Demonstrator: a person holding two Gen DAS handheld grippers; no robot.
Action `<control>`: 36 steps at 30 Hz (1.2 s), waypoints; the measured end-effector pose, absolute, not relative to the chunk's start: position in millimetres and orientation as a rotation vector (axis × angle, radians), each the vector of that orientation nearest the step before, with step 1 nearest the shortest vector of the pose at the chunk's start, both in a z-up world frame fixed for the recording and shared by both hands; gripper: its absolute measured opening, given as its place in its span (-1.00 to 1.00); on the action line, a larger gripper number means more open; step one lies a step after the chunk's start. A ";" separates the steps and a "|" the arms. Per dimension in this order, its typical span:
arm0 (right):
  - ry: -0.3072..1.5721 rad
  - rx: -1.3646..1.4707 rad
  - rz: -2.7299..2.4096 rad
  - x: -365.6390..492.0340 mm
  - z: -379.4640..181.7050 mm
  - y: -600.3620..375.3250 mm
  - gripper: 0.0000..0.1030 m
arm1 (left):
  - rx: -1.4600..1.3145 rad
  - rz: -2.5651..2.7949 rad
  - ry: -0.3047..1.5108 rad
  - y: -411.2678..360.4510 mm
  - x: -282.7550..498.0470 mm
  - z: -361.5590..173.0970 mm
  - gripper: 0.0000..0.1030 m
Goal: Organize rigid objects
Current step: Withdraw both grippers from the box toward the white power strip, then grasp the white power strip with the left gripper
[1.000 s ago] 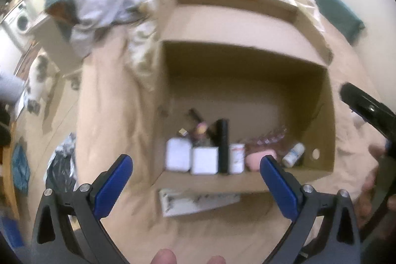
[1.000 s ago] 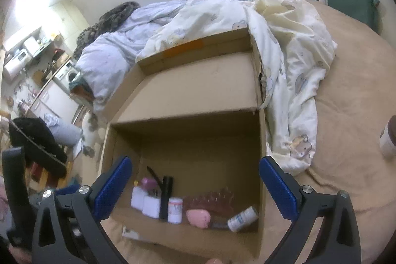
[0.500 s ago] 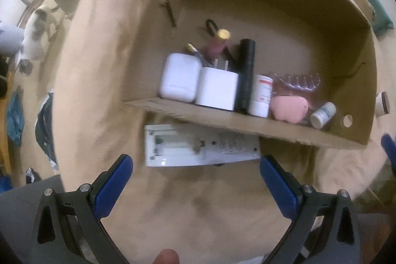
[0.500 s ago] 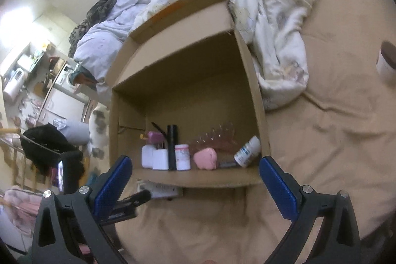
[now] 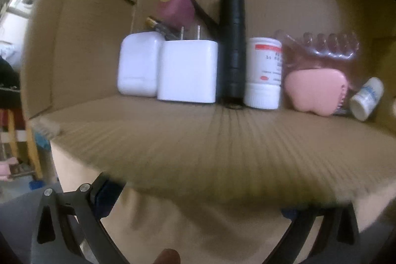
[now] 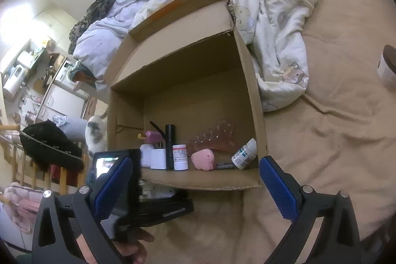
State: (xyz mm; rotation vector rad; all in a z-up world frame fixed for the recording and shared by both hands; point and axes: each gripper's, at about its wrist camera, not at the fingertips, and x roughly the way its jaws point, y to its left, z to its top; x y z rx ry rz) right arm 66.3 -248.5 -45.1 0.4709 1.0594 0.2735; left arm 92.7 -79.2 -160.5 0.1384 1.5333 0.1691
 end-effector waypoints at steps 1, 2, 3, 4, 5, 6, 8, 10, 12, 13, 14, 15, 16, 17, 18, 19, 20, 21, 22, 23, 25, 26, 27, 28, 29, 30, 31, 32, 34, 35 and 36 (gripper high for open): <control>1.060 0.465 0.277 66.3 -44.7 -247.7 1.00 | 0.142 0.174 1.532 -80.2 92.6 -161.8 0.97; 1.061 0.461 0.279 66.2 -44.3 -247.3 1.00 | 0.151 0.177 1.524 -81.0 92.7 -161.2 0.86; 1.062 0.457 0.282 66.0 -44.0 -246.7 1.00 | 0.175 0.168 1.516 -83.4 92.0 -159.8 0.75; 1.062 0.455 0.283 65.7 -43.7 -246.5 1.00 | 0.194 0.154 1.511 -86.3 90.3 -158.1 0.70; 1.061 0.453 0.285 65.7 -43.2 -246.3 1.00 | 0.207 0.132 1.499 -89.6 88.7 -155.1 0.53; 1.060 0.451 0.286 65.6 -43.0 -246.1 1.00 | 0.241 0.107 1.488 -96.3 87.6 -151.3 0.35; 1.059 0.448 0.290 65.8 -42.6 -244.9 1.00 | 0.274 0.089 1.480 -104.3 84.6 -145.3 0.32; 1.060 0.443 0.293 66.4 -42.6 -243.4 1.00 | 0.255 0.078 1.482 -104.0 84.4 -142.3 0.31; 1.061 0.438 0.292 65.7 -42.9 -242.8 1.00 | 0.237 0.059 1.480 -98.4 80.5 -137.6 0.30; 1.062 0.436 0.292 65.7 -42.9 -242.2 1.00 | 0.227 0.051 1.476 -93.6 79.4 -134.4 0.30; 1.063 0.434 0.291 65.5 -42.7 -241.8 1.00 | 0.221 0.043 1.473 -90.8 77.1 -130.0 0.28; 1.064 0.432 0.290 65.8 -42.9 -241.9 1.00 | 0.217 0.032 1.469 -88.6 74.1 -124.5 0.25; 1.065 0.430 0.287 65.7 -43.3 -242.0 1.00 | 0.215 0.022 1.468 -81.8 73.1 -119.2 0.25; 1.067 0.429 0.285 65.7 -43.9 -242.2 1.00 | 0.211 0.007 1.466 -79.6 68.9 -112.8 0.22; 1.069 0.428 0.283 65.7 -44.5 -242.3 1.00 | 0.215 -0.003 1.463 -75.8 66.8 -107.2 0.22; 1.071 0.428 0.281 65.6 -45.4 -242.5 1.00 | 0.219 -0.009 1.460 -71.5 64.7 -102.4 0.22; 1.072 0.427 0.281 65.6 -45.6 -242.2 1.00 | 0.214 -0.017 1.458 -66.7 61.8 -96.9 0.21; 1.073 0.427 0.282 65.8 -45.8 -241.7 1.00 | 0.210 -0.023 1.457 -62.6 59.7 -92.5 0.06; 1.072 0.425 0.285 65.7 -45.7 -240.8 1.00 | 0.209 -0.025 1.447 -56.3 55.6 -86.4 -0.22; 1.073 0.423 0.289 65.6 -45.5 -240.0 1.00 | 0.240 -0.022 1.415 -52.0 52.5 -75.6 -0.32; 1.074 0.415 0.299 64.5 -45.4 -237.6 1.00 | 0.240 -0.034 1.379 -30.7 53.0 -58.0 -0.42; 1.076 0.409 0.304 63.9 -45.8 -235.9 1.00 | 0.222 -0.039 1.388 -26.6 55.4 -57.4 -0.43; 1.078 0.402 0.309 63.4 -46.2 -234.3 1.00 | 0.202 -0.044 1.402 -22.8 56.9 -57.3 -0.43; 1.080 0.393 0.312 62.8 -46.7 -233.0 1.00 | 0.178 -0.056 1.407 -17.0 58.8 -55.6 -0.43; 1.082 0.384 0.312 62.7 -47.5 -231.8 1.00 | 0.160 -0.062 1.407 -17.2 63.0 -54.3 -0.43; 1.084 0.372 0.305 62.5 -48.5 -230.7 1.00 | 0.130 -0.070 1.411 -17.3 66.3 -54.9 -0.42; 1.087 0.365 0.296 61.9 -49.8 -230.4 1.00 | 0.086 -0.082 1.419 -12.2 69.2 -57.6 -0.41; 1.091 0.361 0.290 62.0 -51.5 -230.2 1.00 | 0.040 -0.097 1.427 -8.6 73.6 -59.7 -0.41; 1.100 0.359 0.286 62.5 -54.2 -229.2 1.00 | -0.009 -0.117 1.429 1.7 74.7 -62.3 -0.35; 1.101 0.356 0.285 62.8 -54.9 -228.7 1.00 | -0.011 -0.122 1.424 -1.5 74.0 -63.6 -0.34; 1.103 0.348 0.283 63.4 -55.8 -227.4 1.00 | -0.006 -0.123 1.419 -2.5 73.3 -64.1 -0.28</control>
